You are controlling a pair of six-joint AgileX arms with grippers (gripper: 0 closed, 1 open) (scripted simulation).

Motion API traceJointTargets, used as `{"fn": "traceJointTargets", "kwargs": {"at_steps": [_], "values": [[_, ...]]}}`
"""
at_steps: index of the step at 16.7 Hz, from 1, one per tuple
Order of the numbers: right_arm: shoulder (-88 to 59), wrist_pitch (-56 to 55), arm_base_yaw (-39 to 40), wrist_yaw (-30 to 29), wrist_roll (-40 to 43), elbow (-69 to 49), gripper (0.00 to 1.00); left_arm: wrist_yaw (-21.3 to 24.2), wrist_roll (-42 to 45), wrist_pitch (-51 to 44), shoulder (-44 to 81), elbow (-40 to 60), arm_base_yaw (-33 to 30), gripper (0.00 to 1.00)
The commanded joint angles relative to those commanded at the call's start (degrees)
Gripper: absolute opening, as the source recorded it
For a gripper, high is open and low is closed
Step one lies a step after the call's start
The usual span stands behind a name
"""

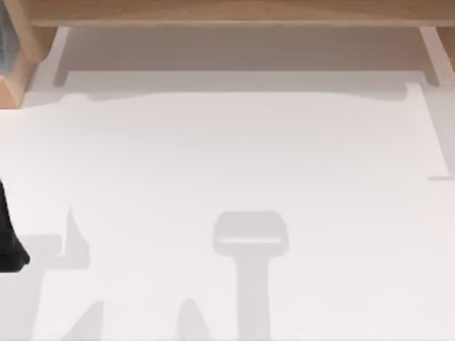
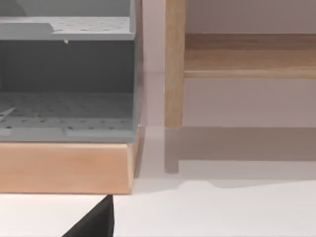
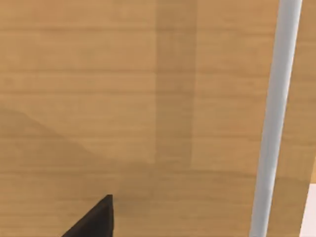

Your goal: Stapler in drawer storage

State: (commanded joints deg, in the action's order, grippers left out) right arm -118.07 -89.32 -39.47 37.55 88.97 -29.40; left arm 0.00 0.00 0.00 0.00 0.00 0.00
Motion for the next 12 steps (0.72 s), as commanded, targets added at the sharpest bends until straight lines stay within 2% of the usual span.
{"fn": "traceJointTargets", "kwargs": {"at_steps": [3,12], "values": [[0.0,0.0,0.0,0.0,0.0,0.0,1.0,0.0,0.0,0.0,0.0,0.0,0.0,1.0],[0.0,0.0,0.0,0.0,0.0,0.0,0.32,0.0,0.0,0.0,0.0,0.0,0.0,1.0]]}}
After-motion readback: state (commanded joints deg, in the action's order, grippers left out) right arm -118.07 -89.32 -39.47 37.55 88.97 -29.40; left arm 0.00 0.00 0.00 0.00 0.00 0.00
